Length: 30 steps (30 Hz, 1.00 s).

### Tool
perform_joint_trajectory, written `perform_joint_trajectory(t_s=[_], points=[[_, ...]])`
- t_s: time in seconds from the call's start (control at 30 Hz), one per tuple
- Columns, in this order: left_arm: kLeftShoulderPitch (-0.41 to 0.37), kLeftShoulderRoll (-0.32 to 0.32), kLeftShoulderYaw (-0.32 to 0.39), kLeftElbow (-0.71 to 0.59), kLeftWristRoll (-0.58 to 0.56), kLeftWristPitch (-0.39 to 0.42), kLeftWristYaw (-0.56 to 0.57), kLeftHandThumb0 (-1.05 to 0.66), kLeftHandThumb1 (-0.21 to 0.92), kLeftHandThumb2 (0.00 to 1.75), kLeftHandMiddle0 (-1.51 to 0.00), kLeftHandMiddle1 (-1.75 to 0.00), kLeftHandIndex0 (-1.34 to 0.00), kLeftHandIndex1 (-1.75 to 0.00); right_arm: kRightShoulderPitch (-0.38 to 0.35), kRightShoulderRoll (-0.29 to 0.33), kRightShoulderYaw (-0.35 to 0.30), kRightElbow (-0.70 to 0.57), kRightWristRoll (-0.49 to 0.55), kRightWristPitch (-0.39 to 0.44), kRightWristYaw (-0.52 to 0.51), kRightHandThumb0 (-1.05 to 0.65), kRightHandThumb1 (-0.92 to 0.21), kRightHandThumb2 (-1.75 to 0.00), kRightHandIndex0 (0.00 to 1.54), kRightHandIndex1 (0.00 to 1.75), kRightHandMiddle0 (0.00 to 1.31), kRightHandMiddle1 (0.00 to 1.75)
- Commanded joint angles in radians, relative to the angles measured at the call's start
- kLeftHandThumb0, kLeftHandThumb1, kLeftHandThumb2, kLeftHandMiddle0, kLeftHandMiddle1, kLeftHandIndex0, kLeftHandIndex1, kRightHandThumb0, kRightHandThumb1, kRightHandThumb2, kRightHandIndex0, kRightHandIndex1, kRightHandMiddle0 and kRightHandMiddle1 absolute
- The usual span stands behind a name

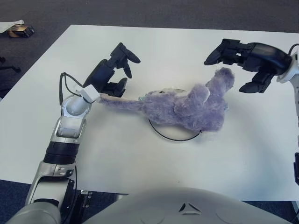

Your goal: Put the doll into the plate.

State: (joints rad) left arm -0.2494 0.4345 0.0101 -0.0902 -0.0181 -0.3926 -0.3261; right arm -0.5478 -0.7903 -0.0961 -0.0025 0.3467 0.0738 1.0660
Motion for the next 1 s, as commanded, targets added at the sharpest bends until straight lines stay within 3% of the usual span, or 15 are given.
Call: perform_joint_trajectory(t_s=[0.0,0.03,0.1,0.17,0.23,0.3,0.33,0.37,0.4,0.5,0.67,0.77,0.83,0.93,0.97], points=[[0.009,-0.006,0.042,-0.014,-0.018,0.04,0.02,-1.05,0.92,1.04,-0.72,-1.75,-0.25,-1.73,-0.015,-0.007,-0.012,0.009,0.015,0.006,0.011,-0.88,-0.41,-0.75,0.0,0.69,0.0,1.12],[0.01,-0.008,0.048,-0.015,-0.019,0.045,0.022,-1.05,0.92,1.06,-0.73,-1.75,-0.3,-1.73,-0.015,-0.007,-0.012,0.009,0.015,0.006,0.012,-0.88,-0.41,-0.75,0.0,0.69,0.0,1.12],[0.013,-0.003,0.063,-0.017,-0.02,0.057,0.021,-1.05,0.92,1.08,-0.73,-1.75,-0.34,-1.74,-0.002,0.001,-0.013,0.008,-0.077,-0.115,-0.05,-0.88,-0.47,-0.72,0.01,0.68,0.0,1.08],[0.012,0.01,0.087,0.0,-0.029,0.063,0.013,-1.05,0.92,1.12,-0.72,-1.75,-0.35,-1.74,0.013,0.004,-0.006,-0.112,-0.064,0.085,-0.14,-0.81,-0.68,-0.67,0.08,0.59,0.0,1.0],[0.0,0.03,0.116,0.055,-0.04,0.053,0.001,-1.05,0.92,1.15,-0.69,-1.75,-0.29,-1.71,0.016,-0.016,-0.006,-0.096,-0.165,0.096,-0.225,-0.75,-0.71,-0.72,0.14,0.54,0.0,0.99],[-0.004,0.029,0.124,0.069,-0.04,0.061,0.002,-1.05,0.92,1.17,-0.65,-1.75,-0.24,-1.68,0.019,-0.031,-0.007,-0.06,-0.238,0.037,-0.267,-0.73,-0.7,-0.73,0.17,0.53,0.0,1.0],[-0.012,0.024,0.127,0.078,-0.043,0.072,0.006,-1.05,0.92,1.18,-0.64,-1.75,-0.23,-1.67,0.028,-0.001,-0.015,-0.085,-0.222,0.033,-0.288,-0.73,-0.69,-0.73,0.18,0.53,0.0,1.0],[-0.019,0.021,0.129,0.085,-0.046,0.079,0.008,-1.05,0.92,1.19,-0.59,-1.73,-0.18,-1.62,0.034,0.022,-0.021,-0.105,-0.211,0.031,-0.304,-0.71,-0.74,-0.76,0.2,0.67,0.0,1.06],[-0.027,0.017,0.133,0.092,-0.05,0.087,0.011,-1.05,0.92,1.2,-0.55,-1.72,-0.14,-1.58,0.035,0.018,-0.004,-0.107,-0.292,0.027,-0.368,-0.7,-0.78,-0.79,0.2,0.78,0.0,1.09],[-0.046,0.009,0.14,0.104,-0.057,0.104,0.015,-1.05,0.92,1.18,-0.52,-1.7,-0.1,-1.54,0.033,-0.002,0.026,-0.099,-0.43,0.021,-0.464,-0.66,-0.78,-0.79,0.22,0.87,0.0,1.13],[-0.065,-0.002,0.15,0.108,-0.065,0.14,0.025,-1.05,0.92,1.14,-0.52,-1.62,-0.08,-1.54,0.051,0.039,-0.012,-0.161,-0.27,0.038,-0.386,-0.73,-0.89,-0.71,0.24,1.16,0.0,1.19],[-0.064,-0.004,0.159,0.102,-0.063,0.164,0.035,-1.04,0.92,1.12,-0.52,-1.54,-0.06,-1.53,0.054,0.053,-0.022,-0.16,-0.258,0.023,-0.402,-0.8,-0.91,-0.74,0.31,1.18,0.0,1.14],[-0.064,-0.006,0.161,0.098,-0.055,0.173,0.044,-1.03,0.92,1.11,-0.51,-1.52,-0.05,-1.53,0.05,0.064,-0.031,-0.171,-0.222,0.08,-0.401,-0.83,-0.92,-0.76,0.33,1.17,0.0,1.11],[-0.066,-0.004,0.166,0.099,-0.047,0.185,0.054,-1.0,0.92,1.11,-0.5,-1.48,-0.05,-1.55,0.052,0.044,0.01,-0.127,-0.428,0.074,-0.545,-0.79,-0.92,-0.73,0.32,1.13,0.0,1.09],[-0.068,-0.003,0.169,0.102,-0.043,0.195,0.061,-1.0,0.92,1.1,-0.5,-1.47,-0.05,-1.56,0.039,0.039,0.032,-0.167,-0.47,0.119,-0.557,-0.76,-0.92,-0.71,0.31,1.13,0.0,1.09]])
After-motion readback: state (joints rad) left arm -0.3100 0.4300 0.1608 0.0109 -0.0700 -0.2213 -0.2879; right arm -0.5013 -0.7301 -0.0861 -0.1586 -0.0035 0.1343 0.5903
